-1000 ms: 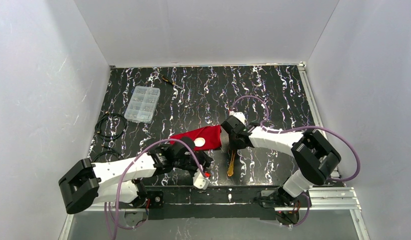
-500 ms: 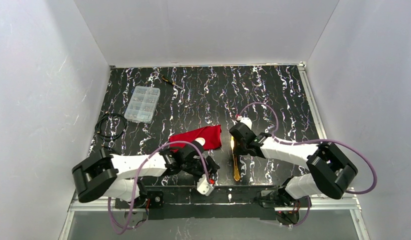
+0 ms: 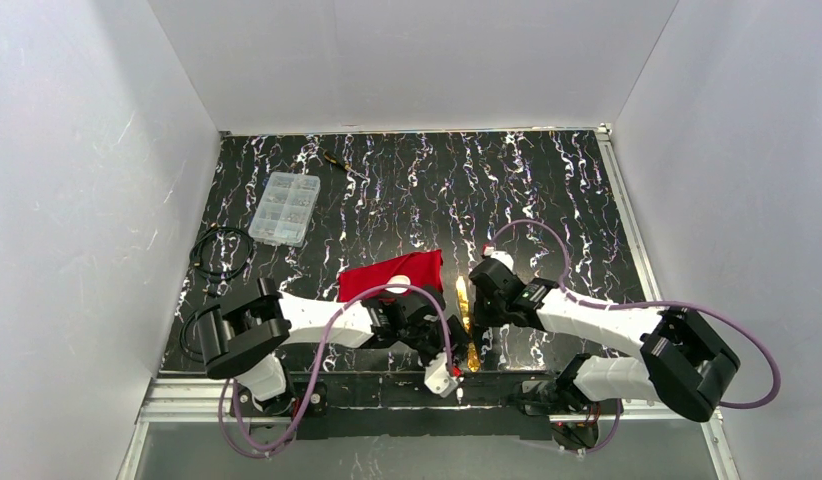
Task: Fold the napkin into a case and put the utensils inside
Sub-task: Move the knife to the corner of the board.
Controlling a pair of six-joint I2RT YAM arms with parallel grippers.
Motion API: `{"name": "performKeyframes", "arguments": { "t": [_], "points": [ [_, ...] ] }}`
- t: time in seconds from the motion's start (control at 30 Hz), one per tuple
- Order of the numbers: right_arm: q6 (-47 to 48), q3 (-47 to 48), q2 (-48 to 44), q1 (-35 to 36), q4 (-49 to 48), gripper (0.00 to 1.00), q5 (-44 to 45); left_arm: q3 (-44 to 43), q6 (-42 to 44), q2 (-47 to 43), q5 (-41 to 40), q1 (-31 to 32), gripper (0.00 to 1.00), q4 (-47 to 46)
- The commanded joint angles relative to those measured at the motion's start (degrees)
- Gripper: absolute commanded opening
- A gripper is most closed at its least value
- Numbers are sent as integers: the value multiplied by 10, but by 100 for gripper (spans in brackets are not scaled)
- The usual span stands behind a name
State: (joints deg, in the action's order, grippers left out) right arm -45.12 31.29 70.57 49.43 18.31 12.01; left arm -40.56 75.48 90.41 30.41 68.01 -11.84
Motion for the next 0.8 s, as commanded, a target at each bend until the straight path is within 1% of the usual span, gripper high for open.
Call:
{"name": "performKeyframes", "arguments": {
  "t": [0.0, 0.2, 0.4, 0.53, 0.6, 0.63, 0.67, 0.7, 0.77],
  "points": [
    [-6, -8, -6, 6, 71, 1, -8, -16, 23, 14, 10, 20, 55, -2],
    [-19, -16, -14, 11, 82, 1, -15, -15, 32, 32, 12, 34, 54, -2],
    [-11, -13, -25, 20, 108, 1, -15, -26, -4, 55, -1, 50, 53, -4],
    [34, 54, -39, 17, 144, 1, 32, -25, -40, 54, -25, 60, 53, -24],
    [49, 84, -27, 15, 152, 1, 45, -23, -52, 53, -34, 64, 53, -29],
    [54, 93, -13, 13, 151, 15, 47, -22, -63, 52, -39, 66, 53, -29],
    [57, 99, -1, 13, 149, 31, 50, -20, -71, 49, -42, 68, 53, -30],
    [60, 104, 10, 14, 144, 39, 50, -18, -79, 49, -44, 70, 53, -31],
    [68, 117, 29, 14, 130, 45, 49, -14, -93, 47, -46, 72, 53, -33]
  ]
}}
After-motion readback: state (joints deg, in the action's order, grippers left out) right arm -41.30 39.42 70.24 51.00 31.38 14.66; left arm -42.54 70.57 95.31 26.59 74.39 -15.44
